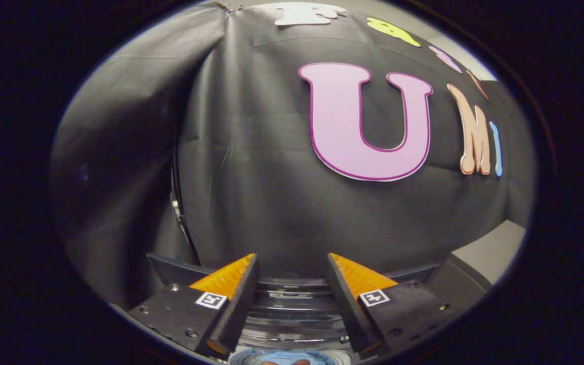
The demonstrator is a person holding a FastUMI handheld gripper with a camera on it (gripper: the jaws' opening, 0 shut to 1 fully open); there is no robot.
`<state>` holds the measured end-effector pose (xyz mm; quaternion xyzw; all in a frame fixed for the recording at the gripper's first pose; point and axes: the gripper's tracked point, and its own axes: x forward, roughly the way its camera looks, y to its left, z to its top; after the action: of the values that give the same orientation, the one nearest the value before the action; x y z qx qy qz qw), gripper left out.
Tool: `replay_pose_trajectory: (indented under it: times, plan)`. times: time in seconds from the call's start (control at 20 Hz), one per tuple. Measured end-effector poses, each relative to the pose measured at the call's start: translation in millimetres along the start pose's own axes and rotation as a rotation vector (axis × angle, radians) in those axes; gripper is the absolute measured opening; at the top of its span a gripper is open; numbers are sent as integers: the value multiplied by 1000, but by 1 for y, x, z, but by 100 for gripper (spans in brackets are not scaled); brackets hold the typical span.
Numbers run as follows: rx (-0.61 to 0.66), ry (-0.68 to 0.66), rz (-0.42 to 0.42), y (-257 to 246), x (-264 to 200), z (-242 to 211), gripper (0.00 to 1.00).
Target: Put the clothes into the washing machine and then close the washing machine lid.
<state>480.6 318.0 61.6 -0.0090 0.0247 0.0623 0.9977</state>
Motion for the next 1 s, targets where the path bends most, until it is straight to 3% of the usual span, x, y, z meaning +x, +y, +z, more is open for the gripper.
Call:
replay_pose_trajectory:
  times: [0.05,0.3,0.9,0.95,1.0]
  plan:
    - [-3,4,-12,-2,-1,-1,79]
    - [73,-56,-49,-9,-5,-4,90]
    - [61,-124,-31,-7,-33,-3,97]
    - [63,-102,-10,-2,-34,-12,97]
    - [32,55,-1,0,-37,-54,97]
